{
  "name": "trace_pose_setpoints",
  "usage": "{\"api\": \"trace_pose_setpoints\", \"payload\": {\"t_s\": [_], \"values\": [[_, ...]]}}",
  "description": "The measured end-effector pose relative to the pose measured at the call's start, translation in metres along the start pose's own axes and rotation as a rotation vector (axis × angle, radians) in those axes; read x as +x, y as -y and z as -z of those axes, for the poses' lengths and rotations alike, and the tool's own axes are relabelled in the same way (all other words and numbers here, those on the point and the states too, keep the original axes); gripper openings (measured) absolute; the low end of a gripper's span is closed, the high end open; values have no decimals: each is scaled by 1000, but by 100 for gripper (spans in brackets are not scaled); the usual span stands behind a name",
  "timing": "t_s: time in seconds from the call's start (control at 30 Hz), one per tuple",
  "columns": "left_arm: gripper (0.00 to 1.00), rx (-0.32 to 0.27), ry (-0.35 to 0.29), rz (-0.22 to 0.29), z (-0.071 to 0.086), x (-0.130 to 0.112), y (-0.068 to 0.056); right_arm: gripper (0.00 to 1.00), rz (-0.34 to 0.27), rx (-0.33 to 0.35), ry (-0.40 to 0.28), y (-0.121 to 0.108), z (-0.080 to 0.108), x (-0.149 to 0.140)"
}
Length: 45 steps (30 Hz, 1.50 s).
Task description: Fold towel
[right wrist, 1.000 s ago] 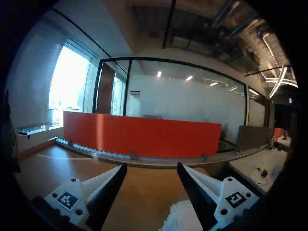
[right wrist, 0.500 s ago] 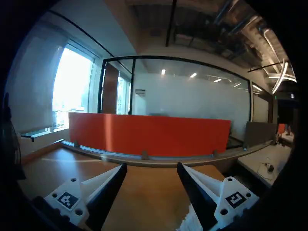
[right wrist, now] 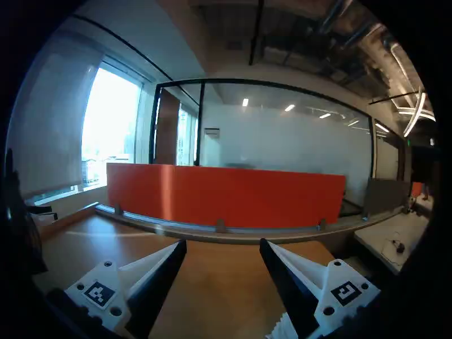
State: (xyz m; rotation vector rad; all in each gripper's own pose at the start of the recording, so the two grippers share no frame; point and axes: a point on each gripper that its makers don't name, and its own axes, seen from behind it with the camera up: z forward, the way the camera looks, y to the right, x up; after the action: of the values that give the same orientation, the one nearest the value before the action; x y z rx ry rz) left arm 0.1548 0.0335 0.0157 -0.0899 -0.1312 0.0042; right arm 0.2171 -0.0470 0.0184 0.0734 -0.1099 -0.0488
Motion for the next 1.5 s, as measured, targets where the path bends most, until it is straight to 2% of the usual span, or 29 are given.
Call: {"api": "trace_pose_setpoints", "payload": {"t_s": [0.17,0.47,0.7,1.13,1.5], "values": [[88,29,-2,-25,-1,-16,8,100,-16,-1,3,5,-2,1],[87,45,-32,5,2,-48,15,100,-32,-38,16,3,-3,-9],[88,59,-45,13,-1,-75,24,100,-46,-55,1,5,-4,-17],[87,73,-51,15,-6,-127,30,100,-76,-57,-15,14,-13,-55],[88,83,-68,33,-10,-149,35,100,-60,-75,-6,12,-21,-72]]}}
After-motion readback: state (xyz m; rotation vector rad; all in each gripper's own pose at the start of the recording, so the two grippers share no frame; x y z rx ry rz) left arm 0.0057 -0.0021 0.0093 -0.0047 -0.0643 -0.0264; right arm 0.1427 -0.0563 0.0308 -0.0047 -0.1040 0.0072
